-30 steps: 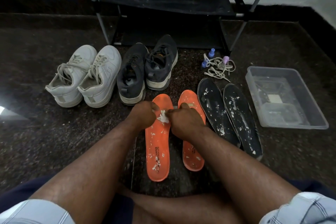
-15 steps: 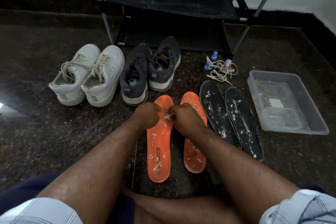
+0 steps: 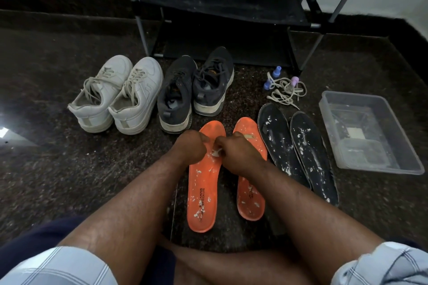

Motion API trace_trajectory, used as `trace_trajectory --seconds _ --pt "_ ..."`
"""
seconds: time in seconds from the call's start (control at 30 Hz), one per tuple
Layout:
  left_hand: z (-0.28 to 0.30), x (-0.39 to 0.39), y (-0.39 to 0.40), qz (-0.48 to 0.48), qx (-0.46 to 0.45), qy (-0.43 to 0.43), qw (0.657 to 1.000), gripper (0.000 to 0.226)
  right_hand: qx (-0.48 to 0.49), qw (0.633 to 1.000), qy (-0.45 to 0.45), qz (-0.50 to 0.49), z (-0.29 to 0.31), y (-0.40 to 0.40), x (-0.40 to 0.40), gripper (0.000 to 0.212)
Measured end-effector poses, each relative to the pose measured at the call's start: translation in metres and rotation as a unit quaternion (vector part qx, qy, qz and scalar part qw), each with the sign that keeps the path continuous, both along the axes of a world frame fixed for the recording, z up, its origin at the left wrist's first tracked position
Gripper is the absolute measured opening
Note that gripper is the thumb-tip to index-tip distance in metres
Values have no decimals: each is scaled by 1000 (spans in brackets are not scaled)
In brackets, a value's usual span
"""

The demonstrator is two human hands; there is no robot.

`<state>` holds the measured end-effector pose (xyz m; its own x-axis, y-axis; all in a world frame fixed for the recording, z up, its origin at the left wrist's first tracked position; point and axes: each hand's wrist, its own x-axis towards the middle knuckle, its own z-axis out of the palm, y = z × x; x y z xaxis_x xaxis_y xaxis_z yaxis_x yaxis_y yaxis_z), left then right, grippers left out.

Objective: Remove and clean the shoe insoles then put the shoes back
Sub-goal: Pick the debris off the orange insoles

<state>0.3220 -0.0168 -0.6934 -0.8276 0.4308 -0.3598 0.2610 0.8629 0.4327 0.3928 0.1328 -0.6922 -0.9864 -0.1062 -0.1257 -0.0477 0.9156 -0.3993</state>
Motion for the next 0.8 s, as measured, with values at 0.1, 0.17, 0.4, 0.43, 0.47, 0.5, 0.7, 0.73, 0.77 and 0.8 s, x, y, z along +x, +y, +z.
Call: trace_trajectory --seconds 0.1,0.17,0.4,0.43,0.47,0.5,0.7,0.73,0.77,0.8 --pt "0 -1 -1 -1 0 -11 1000 48 -45 998 10 -40 4 6 -3 20" --pt "0 -1 -1 2 1 -14 1000 49 -28 998 22 -51 2 5 -3 20" --pt "2 0 -1 6 1 -11 1000 49 -48 998 -15 -34 2 7 -3 18" --pt "2 0 -1 4 0 -12 1000 49 -47 998 6 -48 2 7 -3 19" --pt "2 -1 -1 2 -2 -12 1000 49 -37 998 22 -54 0 6 -3 20" --pt "2 -1 -1 2 -4 -10 1000 49 -20 998 27 -50 -1 4 -2 21" --pt "1 -1 -1 17 10 -18 1000 48 -89 994 -42 -55 2 14 -8 14" --pt "1 -1 -1 19 11 -20 1000 49 -120 988 -17 -97 7 20 -11 13" --pt "1 -2 -2 19 11 -22 1000 49 -139 981 15 -138 12 25 -13 15" --pt "1 -2 -2 18 11 -24 999 49 -143 975 43 -164 15 27 -13 17"
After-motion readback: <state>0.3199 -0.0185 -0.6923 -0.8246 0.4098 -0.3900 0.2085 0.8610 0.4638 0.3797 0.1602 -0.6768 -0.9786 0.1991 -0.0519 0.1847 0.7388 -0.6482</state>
